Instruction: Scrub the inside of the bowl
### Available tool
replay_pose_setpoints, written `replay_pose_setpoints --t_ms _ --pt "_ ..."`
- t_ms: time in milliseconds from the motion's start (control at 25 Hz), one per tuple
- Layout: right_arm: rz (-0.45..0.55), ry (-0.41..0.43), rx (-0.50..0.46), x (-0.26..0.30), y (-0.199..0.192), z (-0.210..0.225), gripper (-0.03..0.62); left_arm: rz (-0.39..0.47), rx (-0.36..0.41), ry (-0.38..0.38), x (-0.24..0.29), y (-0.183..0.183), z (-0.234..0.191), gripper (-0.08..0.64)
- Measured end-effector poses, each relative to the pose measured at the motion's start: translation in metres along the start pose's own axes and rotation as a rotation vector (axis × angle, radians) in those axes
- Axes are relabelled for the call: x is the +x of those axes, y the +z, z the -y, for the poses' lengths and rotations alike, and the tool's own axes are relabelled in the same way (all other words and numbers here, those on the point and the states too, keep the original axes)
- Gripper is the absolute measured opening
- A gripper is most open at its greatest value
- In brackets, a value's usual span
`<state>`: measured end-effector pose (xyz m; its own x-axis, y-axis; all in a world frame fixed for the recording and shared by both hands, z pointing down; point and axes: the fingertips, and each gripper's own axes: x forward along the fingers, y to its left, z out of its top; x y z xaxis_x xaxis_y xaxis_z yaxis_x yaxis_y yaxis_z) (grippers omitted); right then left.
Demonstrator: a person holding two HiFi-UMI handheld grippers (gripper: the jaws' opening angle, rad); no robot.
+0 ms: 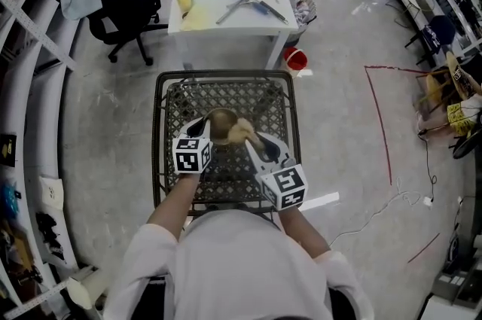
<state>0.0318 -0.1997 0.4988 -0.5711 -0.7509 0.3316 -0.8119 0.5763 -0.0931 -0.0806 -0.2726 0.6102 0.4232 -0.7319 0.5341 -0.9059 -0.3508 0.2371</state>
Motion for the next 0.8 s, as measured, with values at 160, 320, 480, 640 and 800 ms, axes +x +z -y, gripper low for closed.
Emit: replay_pose_setpoints --t_ms 160,320,480,640,800 --pt "-0.014 -0.013 0.008 0.000 -0.004 0.007 0.100 -0.055 -0.022 0.011 0.014 -0.020 -0.007 0.043" --pt "-0.035 -0.026 0.016 0.000 -0.009 0.013 0.100 -0.103 -0.053 0.025 0.029 -0.039 -0.015 0.043" --pt "-0.059 -0.033 0.026 -0.001 -0.014 0.017 0.100 -0.146 -0.068 0.036 0.042 -0.052 -0.021 0.043" --pt "-0.076 -0.034 0.030 0.001 -0.018 0.019 0.100 -0.185 -0.074 0.045 0.054 -0.066 -0.028 0.043" --pt "-0.094 -0.033 0.039 0.003 -0.024 0.022 0.100 -0.206 -0.142 0.053 0.064 -0.079 -0.035 0.043"
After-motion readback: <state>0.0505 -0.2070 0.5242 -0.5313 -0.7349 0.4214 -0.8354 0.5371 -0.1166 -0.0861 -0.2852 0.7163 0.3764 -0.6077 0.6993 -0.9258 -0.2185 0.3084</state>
